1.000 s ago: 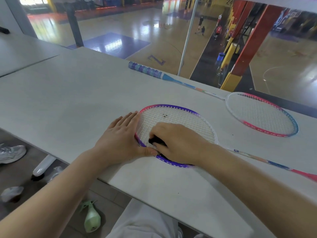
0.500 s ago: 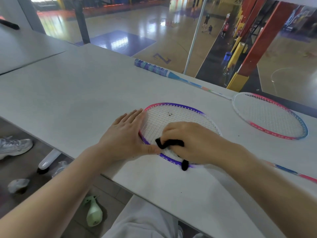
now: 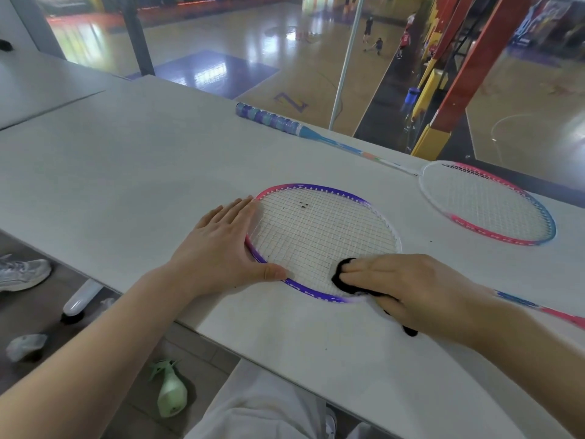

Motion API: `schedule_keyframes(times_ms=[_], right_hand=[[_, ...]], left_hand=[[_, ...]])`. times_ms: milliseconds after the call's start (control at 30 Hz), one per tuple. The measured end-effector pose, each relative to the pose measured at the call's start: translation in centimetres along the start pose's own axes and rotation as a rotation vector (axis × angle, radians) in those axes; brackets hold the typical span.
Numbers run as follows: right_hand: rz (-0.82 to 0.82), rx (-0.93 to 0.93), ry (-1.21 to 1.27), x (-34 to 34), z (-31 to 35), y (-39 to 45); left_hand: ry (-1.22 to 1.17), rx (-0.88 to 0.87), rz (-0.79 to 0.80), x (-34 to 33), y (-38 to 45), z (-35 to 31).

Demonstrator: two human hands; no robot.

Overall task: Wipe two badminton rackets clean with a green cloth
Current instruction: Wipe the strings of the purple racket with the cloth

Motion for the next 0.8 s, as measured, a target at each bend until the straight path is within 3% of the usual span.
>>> schedule_keyframes(times_ms=[167, 400, 600, 800], right_hand=[[0.043, -0.047, -0.016, -1.6, 1.4, 6.6], [0.048, 0.021, 0.019, -2.3, 4.0, 14.7], [0.102, -0.007, 0.029, -1.6, 2.7, 11.6], [0.058, -0.079, 0.110, 0.2, 0.9, 5.5]], left_hand=[[-0.012, 0.004, -0.028, 0.1, -0.1, -0.2], [-0.091, -0.009, -0.088, 0.4, 0.0, 0.0], [-0.039, 0.000, -0.060, 0.1, 0.1, -0.1], [-0.008, 0.007, -0.028, 0.2, 0.0, -0.1]])
Point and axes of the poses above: each hand's wrist, its own y-axis towards the middle knuckle, its own x-axis out of the back of the hand, z = x × y, the point moved 5 cm from there along y, towards the middle knuckle, and after that the axes turned 11 degrees about y, right-handed, at the moved point
